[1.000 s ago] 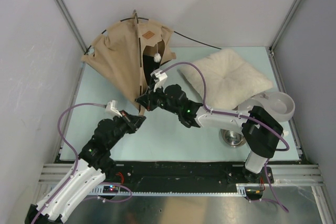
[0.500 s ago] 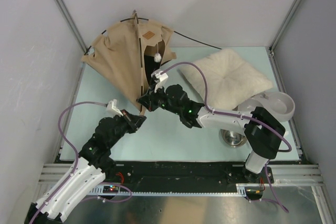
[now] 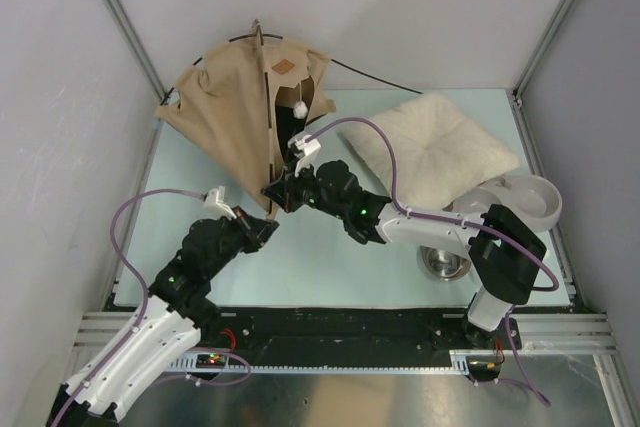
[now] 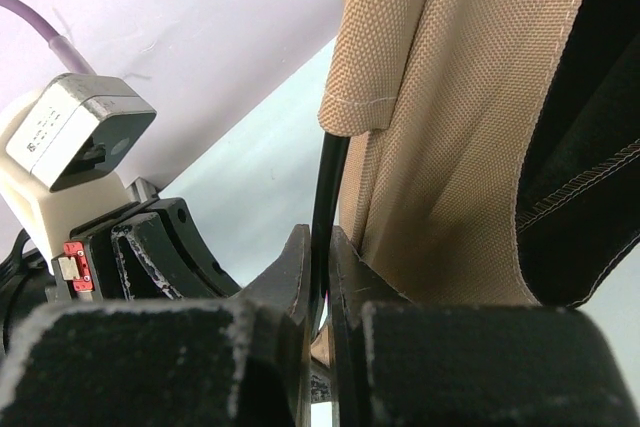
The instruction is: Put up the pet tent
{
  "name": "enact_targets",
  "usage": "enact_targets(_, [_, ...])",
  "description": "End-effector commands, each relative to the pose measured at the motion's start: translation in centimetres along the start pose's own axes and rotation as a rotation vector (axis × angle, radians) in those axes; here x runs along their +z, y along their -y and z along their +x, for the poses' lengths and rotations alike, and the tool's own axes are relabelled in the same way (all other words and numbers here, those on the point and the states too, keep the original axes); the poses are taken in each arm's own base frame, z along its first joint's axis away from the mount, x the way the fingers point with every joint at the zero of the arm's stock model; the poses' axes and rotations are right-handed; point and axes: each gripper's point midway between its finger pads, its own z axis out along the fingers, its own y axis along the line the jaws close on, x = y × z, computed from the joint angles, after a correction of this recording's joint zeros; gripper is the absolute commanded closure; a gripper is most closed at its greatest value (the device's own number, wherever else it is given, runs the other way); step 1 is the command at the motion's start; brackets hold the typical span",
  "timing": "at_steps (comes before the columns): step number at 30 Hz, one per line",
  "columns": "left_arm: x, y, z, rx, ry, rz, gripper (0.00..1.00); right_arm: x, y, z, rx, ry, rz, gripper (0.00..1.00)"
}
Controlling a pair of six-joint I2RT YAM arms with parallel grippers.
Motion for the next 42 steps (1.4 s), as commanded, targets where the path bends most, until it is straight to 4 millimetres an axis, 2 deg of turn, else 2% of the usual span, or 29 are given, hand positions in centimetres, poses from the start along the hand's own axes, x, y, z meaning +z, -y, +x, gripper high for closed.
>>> enact_targets(1, [-1.9,-1.4,5.0,0.018,-0.233,-0.031,1.0,-0.4,2.9,-9.4,-0.062,0.316,0.14,1.0])
enact_targets(6, [-2.0,-1.1,4.8,0.02,-0.23,-0.026,1.0,-0.1,2.0,-8.3,-0.082,0.299,0.133,1.0])
enact_targets(11, [-2.1,-0.6,4.3,0.031,-0.224,-0.017,1.0,0.0,2.1,-7.3,-0.093,0.285,0.146,1.0])
enact_targets(20, [-2.5,0.5,4.0,0.065,-0.243,0.027,1.0,-0.5,3.1,-7.7,-0.113,0.305,0.2,1.0])
enact_targets(26, [-2.8,1.3,3.7,0.126,-0.256,0.06,1.0,0.0,1.9,-5.7,-0.11,0.244,0.154,1.0])
enact_targets(33, [-2.7,0.9,2.9,0.162,-0.237,0.022,1.0,-0.2,0.3,-3.6,-0.068,0.16,0.099,1.0])
enact_targets(38, [-2.7,1.1,2.4,0.176,-0.225,0.021,1.0,-0.3,0.2,-2.2,-0.06,0.116,0.096,1.0])
enact_targets(42, [-2.7,1.5,2.4,0.186,-0.235,0.037,1.0,-0.3,0.3,-2.1,-0.054,0.118,0.102,1.0])
